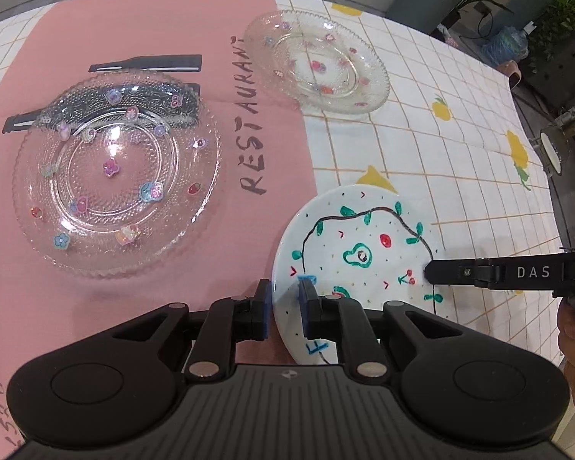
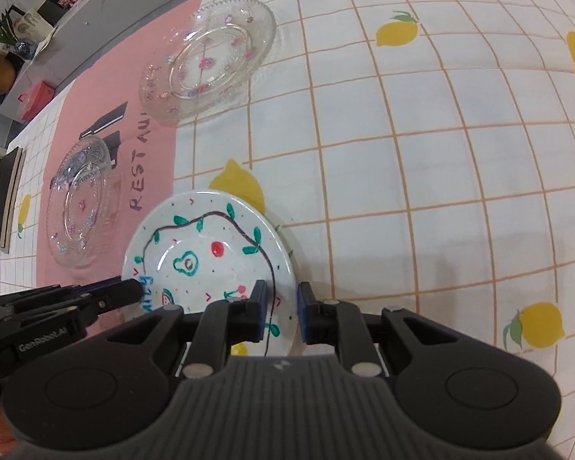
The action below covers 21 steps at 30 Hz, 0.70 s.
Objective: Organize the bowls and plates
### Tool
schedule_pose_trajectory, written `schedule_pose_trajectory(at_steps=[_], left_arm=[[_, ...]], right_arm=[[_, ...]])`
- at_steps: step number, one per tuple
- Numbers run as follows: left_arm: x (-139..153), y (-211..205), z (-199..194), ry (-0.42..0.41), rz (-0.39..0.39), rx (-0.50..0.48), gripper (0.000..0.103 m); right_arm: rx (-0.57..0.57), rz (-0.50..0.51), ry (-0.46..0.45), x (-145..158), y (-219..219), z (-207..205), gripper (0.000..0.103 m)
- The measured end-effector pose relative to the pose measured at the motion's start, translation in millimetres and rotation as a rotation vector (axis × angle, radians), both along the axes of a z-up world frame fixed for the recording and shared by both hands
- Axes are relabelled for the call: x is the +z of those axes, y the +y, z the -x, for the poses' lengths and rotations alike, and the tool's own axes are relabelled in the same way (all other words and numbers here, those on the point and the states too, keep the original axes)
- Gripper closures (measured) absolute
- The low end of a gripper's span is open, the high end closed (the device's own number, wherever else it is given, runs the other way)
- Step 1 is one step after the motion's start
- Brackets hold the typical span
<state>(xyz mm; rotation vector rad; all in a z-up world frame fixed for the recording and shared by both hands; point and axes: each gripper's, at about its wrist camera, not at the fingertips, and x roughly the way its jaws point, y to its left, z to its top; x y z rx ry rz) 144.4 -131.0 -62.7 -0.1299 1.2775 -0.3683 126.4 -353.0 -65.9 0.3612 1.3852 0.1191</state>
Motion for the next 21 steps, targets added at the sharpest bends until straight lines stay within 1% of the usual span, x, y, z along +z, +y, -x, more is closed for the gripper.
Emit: schedule_pose_trajectory(at_steps=[5, 6, 7, 8, 10, 12, 13, 15, 17, 18, 21], left_arm=[[1.5, -4.9, 0.9, -0.016, -0.024, -0.015, 0.085], [1.1, -4.4, 0.8, -0.013, -0.02, -0.013, 0.085], [0.6, -3.7, -0.5, -0.004, -0.013, -0.008, 0.085], [0.4, -1.7, -1.4, 0.008, -0.001, 0.0, 0.084], [2.3, 4.2, -2.0, 0.025, 0.027, 0.015, 0.082], [9.4, 13.0, 0.6, 0.0, 0.04, 0.02, 0.068], [14.1, 18.7, 2.5, -0.02, 0.033, 0.023, 0.066], [23.5, 36.0, 7.2, -0.055, 0.03, 0.045, 0.064], [32.2, 57.0, 9.3, -0.075, 0.068, 0.076, 0.064], [36.7, 66.0, 8.1, -0.088, 0.075, 0.091, 0.064], [48.9, 89.1, -2.2, -0.129, 0.048, 0.146, 0.063]], right_arm=[[0.012, 0.024, -0.003, 1.2, 4.7, 0.5, 0.085], [0.017, 0.033, -0.007, 1.8, 6.9, 1.0, 0.083], [0.022, 0.037, -0.012, 2.3, 9.7, 1.5, 0.078], [0.027, 0.041, -0.018, 3.2, 12.7, 2.5, 0.075], [0.042, 0.07, -0.026, 4.4, 18.4, 4.2, 0.07], [0.051, 0.116, -0.026, 6.0, 21.9, 5.2, 0.066], [0.057, 0.146, -0.033, 7.8, 23.3, 5.6, 0.066], [0.066, 0.207, -0.054, 14.7, 25.9, 6.3, 0.066], [0.07, 0.239, -0.091, 25.2, 29.6, 6.0, 0.066], [0.071, 0.24, -0.101, 29.6, 32.1, 4.1, 0.065], [0.084, 0.218, -0.122, 40.2, 45.3, -4.0, 0.065]])
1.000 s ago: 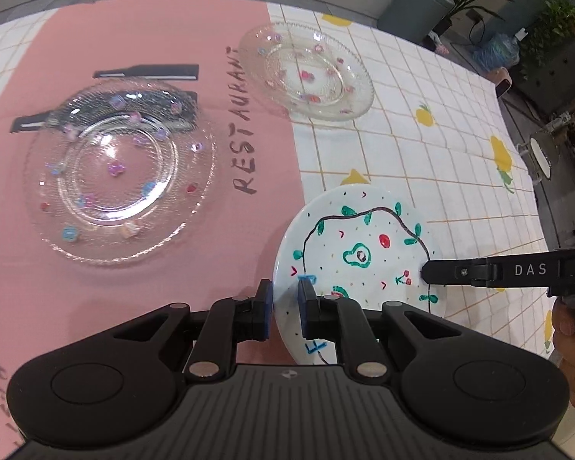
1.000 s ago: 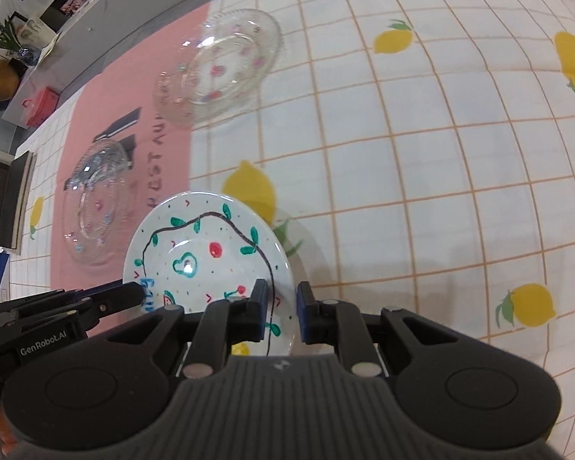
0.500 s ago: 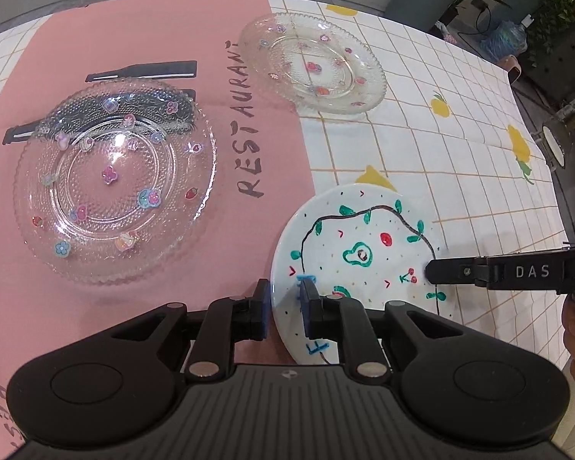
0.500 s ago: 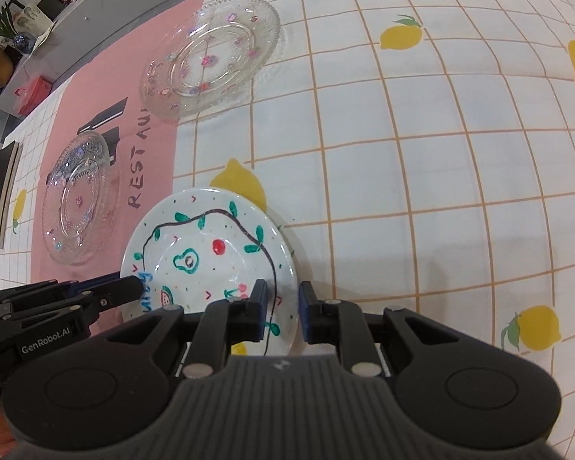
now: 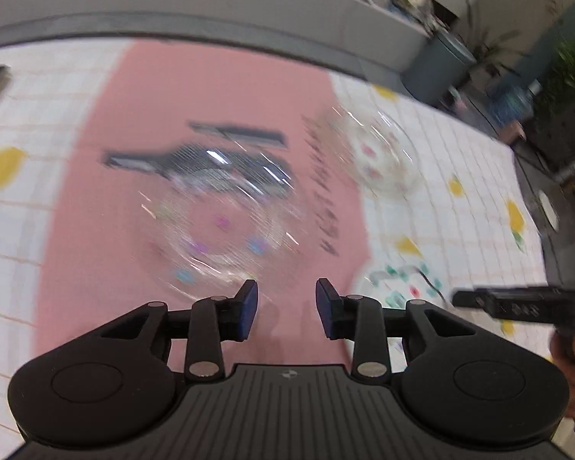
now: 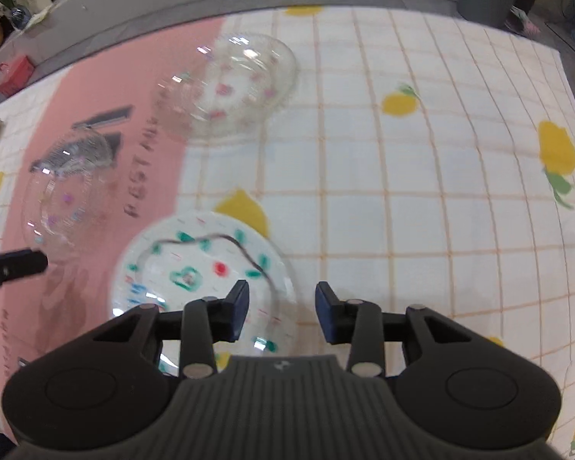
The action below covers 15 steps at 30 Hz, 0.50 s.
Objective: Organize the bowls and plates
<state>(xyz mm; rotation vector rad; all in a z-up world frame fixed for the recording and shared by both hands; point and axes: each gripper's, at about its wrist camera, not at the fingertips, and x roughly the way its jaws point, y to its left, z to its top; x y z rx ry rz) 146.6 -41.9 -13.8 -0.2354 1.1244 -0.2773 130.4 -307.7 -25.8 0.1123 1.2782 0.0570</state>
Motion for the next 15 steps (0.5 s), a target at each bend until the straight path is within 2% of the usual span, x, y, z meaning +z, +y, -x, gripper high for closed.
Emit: schedule_pose_trajectory(at_steps=[6, 12, 15], left_arm=[[7.6, 38.1, -17.9, -0.034, 0.003, 0.069, 0.061], [1.0, 53.7, -29.5, -0.015, 0.024, 0.054, 0.06], [-8.6, 63.8, -38.9, 0.012, 0.042, 0.081, 0.06]], right_arm=[[0.059, -0.056, -0.002, 6.4, 41.0, -19.8, 0.065], [0.084, -0.128, 0.034, -4.2, 74.7, -47.5, 0.064], [0.085, -0.144, 0.045, -12.0, 88.9, -63.5, 0.064]])
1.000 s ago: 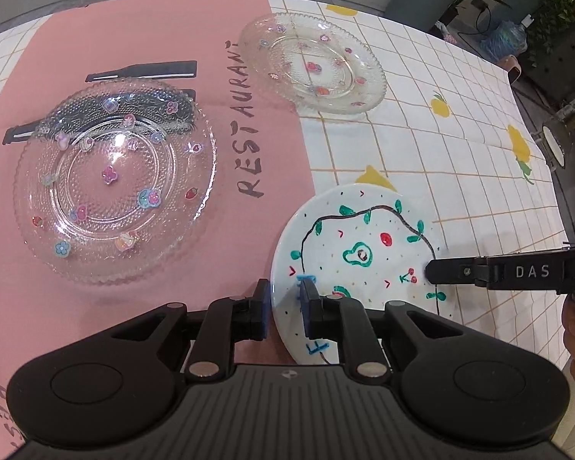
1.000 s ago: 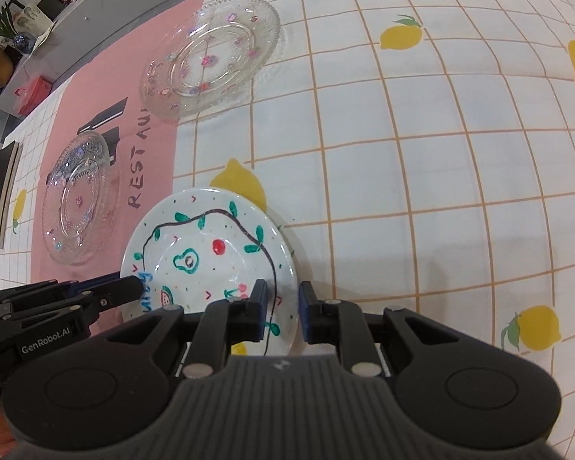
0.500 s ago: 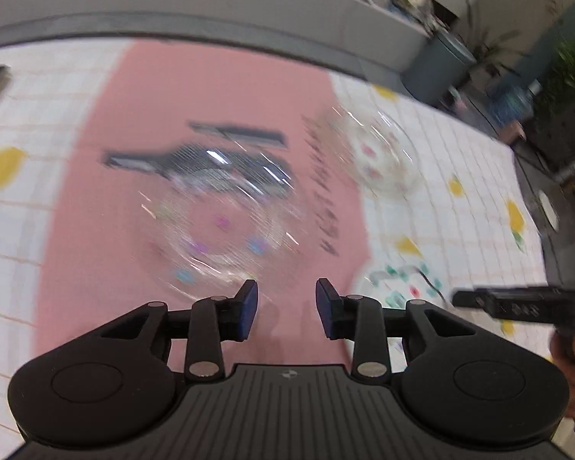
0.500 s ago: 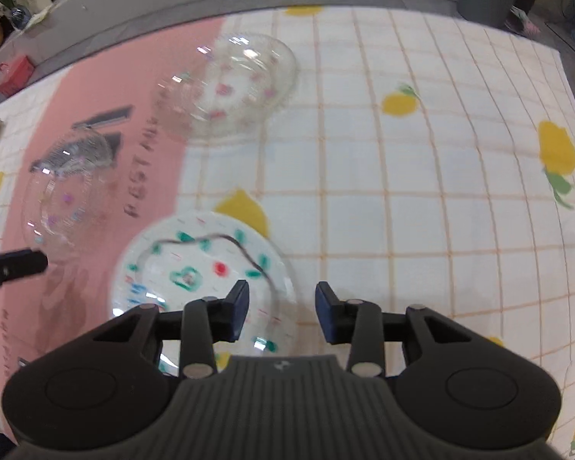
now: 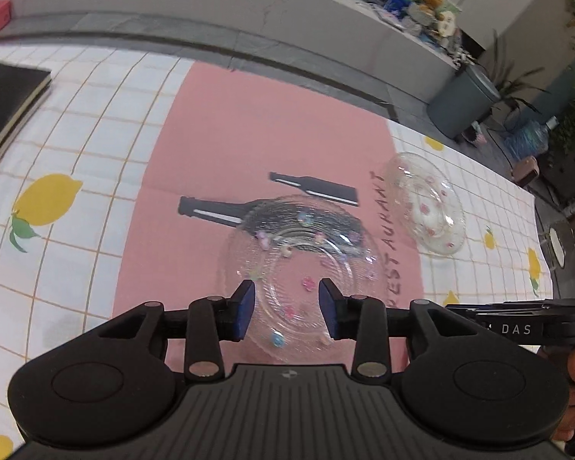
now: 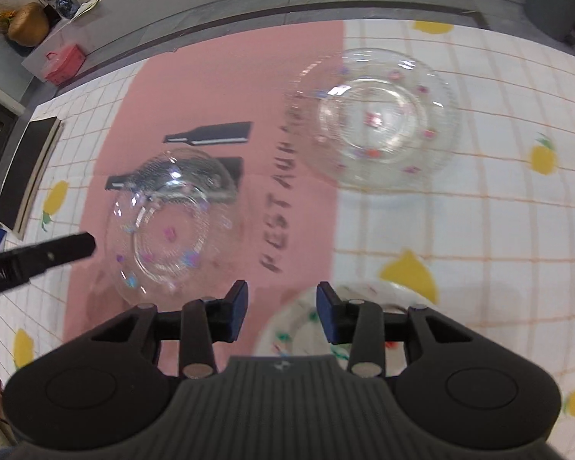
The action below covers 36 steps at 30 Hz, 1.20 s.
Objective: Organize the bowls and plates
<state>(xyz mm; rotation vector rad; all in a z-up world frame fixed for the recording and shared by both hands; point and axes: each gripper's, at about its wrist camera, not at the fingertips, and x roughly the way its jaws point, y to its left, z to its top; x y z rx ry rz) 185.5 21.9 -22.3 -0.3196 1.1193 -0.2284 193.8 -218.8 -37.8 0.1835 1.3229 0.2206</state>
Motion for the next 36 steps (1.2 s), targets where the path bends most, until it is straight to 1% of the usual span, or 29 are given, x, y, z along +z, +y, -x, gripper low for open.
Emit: schedule_pose_trajectory(at_steps=[2, 5, 9, 19, 27, 33, 36], left_arm=[[-7.2, 5.8, -6.8, 0.013, 0.002, 0.015, 0.06], [-12.4, 10.8, -13.0, 0.017, -0.021, 0.027, 0.06], [-20.9, 17.8, -17.3, 0.04, 0.003, 0.062, 0.06], [-37.8, 13.4, -23.5, 0.071, -0.017, 0.068, 0.06], [-39.7, 9.3, -27.8, 0.071, -0.015, 0.068, 0.06], [-40.5, 10.2, -29.5, 0.072, -0.002, 0.081, 0.06], [-40.1, 7.1, -28.5, 0.064, -0.008, 0.071, 0.06]], right_arm=[[-0.001, -0.009, 0.007, -4.6, 9.6, -10.0, 0.064], [0.014, -0.012, 0.016, -7.8, 21.6, -19.5, 0.064], [0.028, -0.012, 0.015, -9.5, 32.2, -31.5, 0.064], [0.015, -0.027, 0.035, -25.8, 36.7, -45.0, 0.064], [0.023, -0.043, 0.028, -27.7, 39.2, -49.1, 0.064], [0.044, -0.032, 0.02, -29.5, 48.4, -51.4, 0.064], [0.051, -0.028, 0.013, -29.5, 50.5, -51.0, 0.064]])
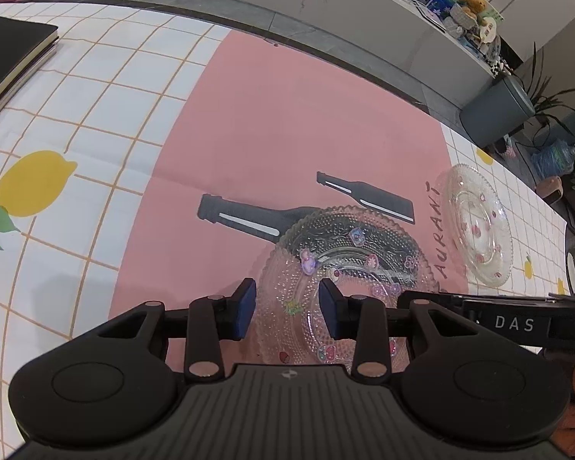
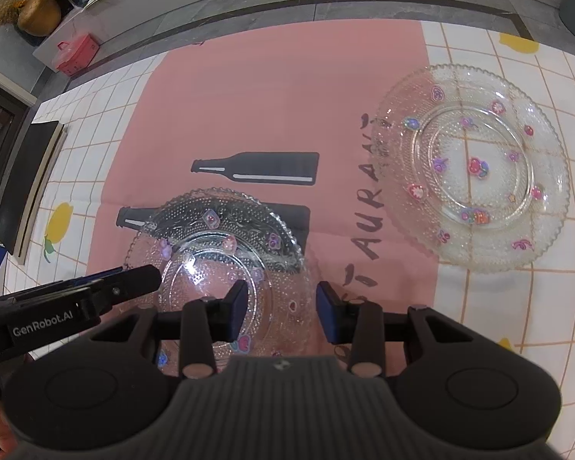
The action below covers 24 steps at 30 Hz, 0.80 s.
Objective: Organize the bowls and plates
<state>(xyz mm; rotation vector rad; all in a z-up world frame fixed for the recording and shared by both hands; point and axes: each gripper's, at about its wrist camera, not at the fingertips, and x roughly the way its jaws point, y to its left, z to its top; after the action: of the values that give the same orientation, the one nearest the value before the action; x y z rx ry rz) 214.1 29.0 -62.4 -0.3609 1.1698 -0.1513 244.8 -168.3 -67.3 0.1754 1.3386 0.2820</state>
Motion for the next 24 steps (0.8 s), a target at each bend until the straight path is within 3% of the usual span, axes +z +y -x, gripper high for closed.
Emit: schedule_pose_trajectory(at_steps=[12, 19, 24], left_arm=[[1.1, -1.9, 4.7, -0.001, 0.009, -0.007, 0.058], [1.8, -2.1, 8.0, -0.018, -0.012, -0.01, 0.065], [2.0, -2.5, 7.5, -0.018, -0.014, -0.015, 0.066]], right_arm=[[0.02, 0.026, -0.028, -0.5, 7.3, 3.6, 0.064], [-0.015, 0.048, -0.028, -0.9, 3.0, 3.4, 0.081], [-0.037, 0.035, -0.018, -0.2, -1.4, 3.8, 0.084]])
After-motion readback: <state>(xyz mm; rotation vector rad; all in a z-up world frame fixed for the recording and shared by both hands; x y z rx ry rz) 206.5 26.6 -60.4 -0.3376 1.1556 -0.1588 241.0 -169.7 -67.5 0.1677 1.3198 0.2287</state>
